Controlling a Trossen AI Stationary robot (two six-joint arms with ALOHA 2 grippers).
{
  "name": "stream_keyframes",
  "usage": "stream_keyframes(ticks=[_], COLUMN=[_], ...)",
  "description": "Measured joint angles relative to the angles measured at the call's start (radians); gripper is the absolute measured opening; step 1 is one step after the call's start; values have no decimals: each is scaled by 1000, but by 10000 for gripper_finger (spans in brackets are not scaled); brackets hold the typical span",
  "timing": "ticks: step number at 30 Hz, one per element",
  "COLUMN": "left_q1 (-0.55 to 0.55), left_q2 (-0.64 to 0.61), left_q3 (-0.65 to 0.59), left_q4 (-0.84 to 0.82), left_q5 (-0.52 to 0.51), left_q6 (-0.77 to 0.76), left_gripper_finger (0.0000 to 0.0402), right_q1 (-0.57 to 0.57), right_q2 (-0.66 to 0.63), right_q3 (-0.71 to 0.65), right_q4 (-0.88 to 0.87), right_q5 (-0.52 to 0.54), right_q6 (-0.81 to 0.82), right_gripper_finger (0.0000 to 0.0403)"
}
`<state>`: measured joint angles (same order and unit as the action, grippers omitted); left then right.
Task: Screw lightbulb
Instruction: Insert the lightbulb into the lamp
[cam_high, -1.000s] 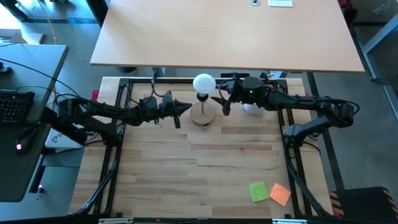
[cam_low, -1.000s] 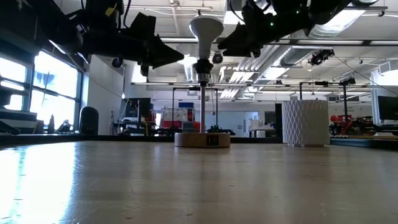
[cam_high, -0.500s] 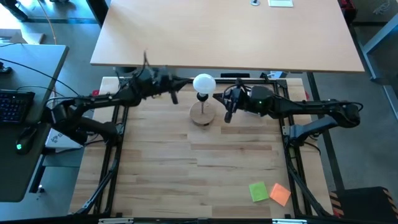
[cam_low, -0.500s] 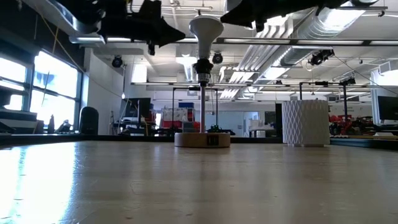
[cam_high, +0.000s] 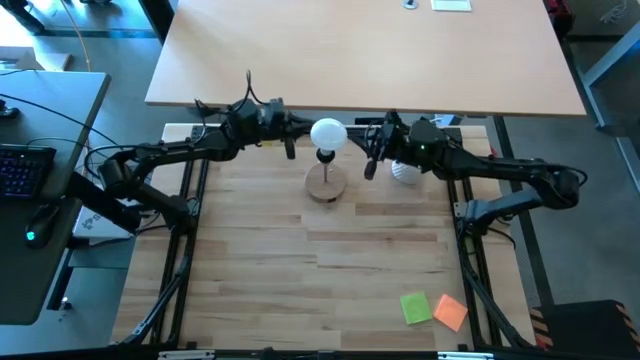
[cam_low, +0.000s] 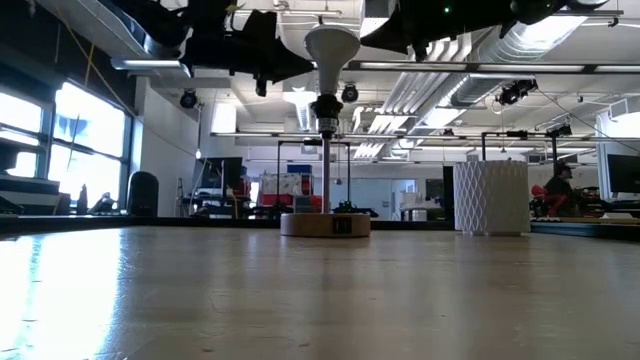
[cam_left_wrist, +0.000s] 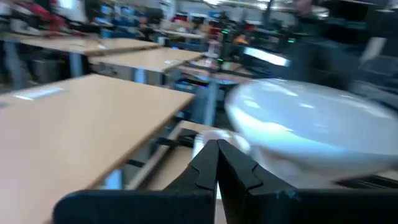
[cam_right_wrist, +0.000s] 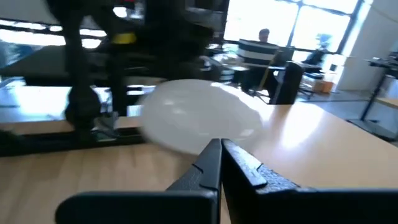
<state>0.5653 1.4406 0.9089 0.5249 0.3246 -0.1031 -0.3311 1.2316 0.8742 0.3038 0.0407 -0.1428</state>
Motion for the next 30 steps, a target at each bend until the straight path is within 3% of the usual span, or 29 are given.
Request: stream_keyframes(ticks=[4, 11, 13, 16, 19, 22, 30], left_q1=[-44, -71, -66, -55, -29, -7, -32], left_q2=[0, -50, -77, -113, -118, -93, -30], left_q3=[0, 0, 0, -1, -1, -1, -2], left_q4=[-27, -166, -187, -138, -29, 24, 19], left_q5=[-22, -219, -255, -230, -103, -15, -42], left_q6=[-50, -5, 25, 74, 71, 31, 6], left_gripper_finger=[0, 0, 0, 0, 0, 0, 0], right_q1=[-65, -111, -90, -39, 14, 45, -21], right_q2=[11, -4, -31, -45, -38, -19, 46], right_q3=[0, 0, 0, 0, 0, 0, 0], right_q4=[8, -38, -75, -126, -107, -55, 62], right_q5=[0, 79, 53, -47, -116, -122, -110], right_q6=[14, 31, 30, 9, 4, -10, 36], right_gripper_finger=[1, 0, 0, 0, 0, 0, 0])
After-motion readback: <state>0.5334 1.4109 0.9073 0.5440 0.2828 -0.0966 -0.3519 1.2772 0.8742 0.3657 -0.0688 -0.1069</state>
